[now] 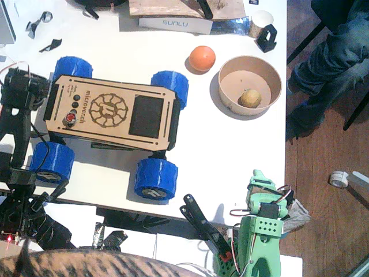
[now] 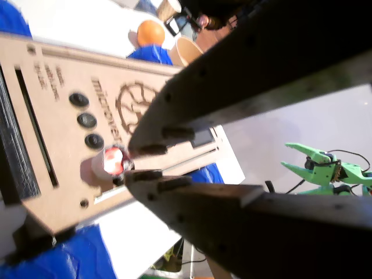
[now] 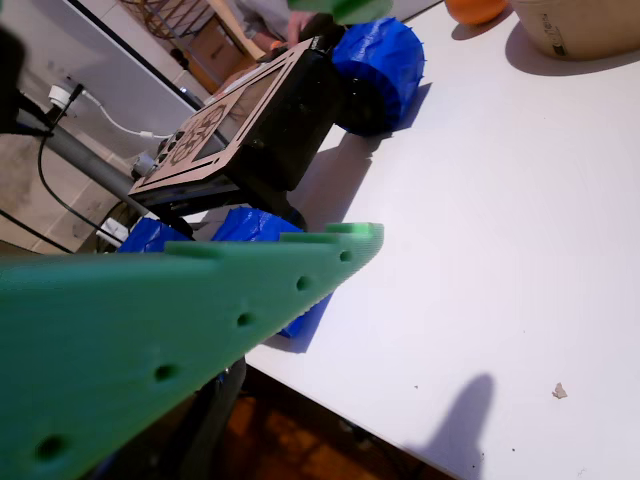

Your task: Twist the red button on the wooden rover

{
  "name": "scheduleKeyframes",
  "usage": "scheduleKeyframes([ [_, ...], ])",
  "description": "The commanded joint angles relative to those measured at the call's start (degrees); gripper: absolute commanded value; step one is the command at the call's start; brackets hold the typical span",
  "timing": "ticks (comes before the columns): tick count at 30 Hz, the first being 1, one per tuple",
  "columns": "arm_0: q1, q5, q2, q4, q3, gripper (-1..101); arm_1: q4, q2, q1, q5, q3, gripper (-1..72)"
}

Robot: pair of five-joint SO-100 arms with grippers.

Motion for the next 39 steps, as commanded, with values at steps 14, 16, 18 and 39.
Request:
scheduleKeyframes([
  [14,0.53,0.0,-9.32,-2.9,-4.31,23,-0.26,-0.26,0.18,0.0,-0.35,20.4],
  [16,0.53,0.0,-11.78,-3.25,-4.31,23,-0.26,-0.26,0.18,0.0,-0.35,20.4],
  [18,0.62,0.0,-13.89,-3.87,-4.31,23,-0.26,-0.26,0.18,0.0,-0.35,20.4],
  [39,8.26,0.09,-22.94,-8.53,-4.39,24,-0.26,-0.26,0.18,0.0,-0.35,20.4],
])
